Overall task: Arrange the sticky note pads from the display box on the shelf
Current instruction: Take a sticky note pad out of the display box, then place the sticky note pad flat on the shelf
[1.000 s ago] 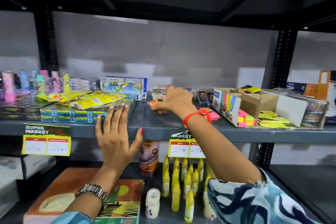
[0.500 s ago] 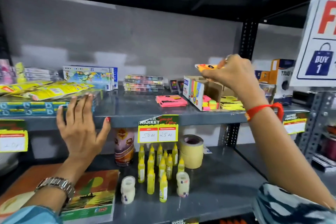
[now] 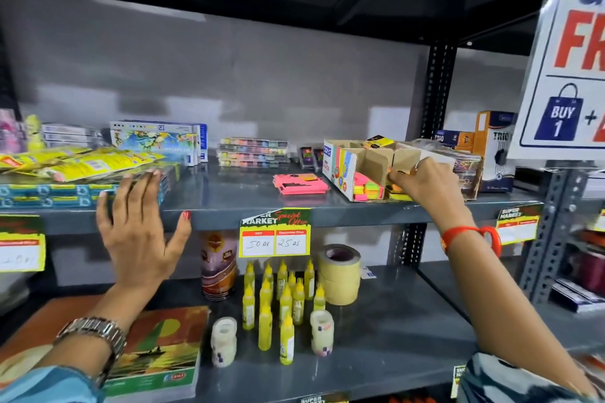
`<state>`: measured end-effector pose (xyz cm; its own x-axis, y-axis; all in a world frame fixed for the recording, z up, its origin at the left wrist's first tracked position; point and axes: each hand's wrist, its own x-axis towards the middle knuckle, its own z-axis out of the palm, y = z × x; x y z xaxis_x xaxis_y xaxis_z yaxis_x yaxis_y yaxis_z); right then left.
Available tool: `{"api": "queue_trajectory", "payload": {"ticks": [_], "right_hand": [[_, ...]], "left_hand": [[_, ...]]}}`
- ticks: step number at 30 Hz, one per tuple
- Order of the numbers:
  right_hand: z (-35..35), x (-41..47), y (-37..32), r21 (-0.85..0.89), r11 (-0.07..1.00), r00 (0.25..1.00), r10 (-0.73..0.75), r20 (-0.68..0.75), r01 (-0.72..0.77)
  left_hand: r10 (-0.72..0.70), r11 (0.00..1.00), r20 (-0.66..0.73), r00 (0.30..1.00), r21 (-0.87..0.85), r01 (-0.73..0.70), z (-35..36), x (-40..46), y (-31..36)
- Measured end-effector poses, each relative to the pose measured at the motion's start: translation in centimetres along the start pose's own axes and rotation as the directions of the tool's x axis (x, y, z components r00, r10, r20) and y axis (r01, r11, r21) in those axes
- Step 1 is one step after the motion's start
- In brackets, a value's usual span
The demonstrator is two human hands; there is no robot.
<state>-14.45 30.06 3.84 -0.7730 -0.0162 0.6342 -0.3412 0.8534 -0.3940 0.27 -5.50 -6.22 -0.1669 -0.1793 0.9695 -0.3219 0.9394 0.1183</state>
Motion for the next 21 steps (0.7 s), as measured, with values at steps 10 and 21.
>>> {"api": "queue_trajectory", "payload": {"ticks": [10, 21], "right_hand": [[2.4, -0.2, -2.0, -0.054, 0.998, 0.936, -0.061, -0.345, 0.045], [5.4, -2.0, -14.5, 0.091, 0.985, 0.919, -0.167, 0.357, 0.144]], "left_hand": [[0.021, 0.999, 0.032, 0.999, 0.027, -0.022, -0.2, 0.0, -0.2], [0.040, 0.999, 0.007, 0.999, 0.037, -0.040, 0.3, 0.0, -0.6]]}}
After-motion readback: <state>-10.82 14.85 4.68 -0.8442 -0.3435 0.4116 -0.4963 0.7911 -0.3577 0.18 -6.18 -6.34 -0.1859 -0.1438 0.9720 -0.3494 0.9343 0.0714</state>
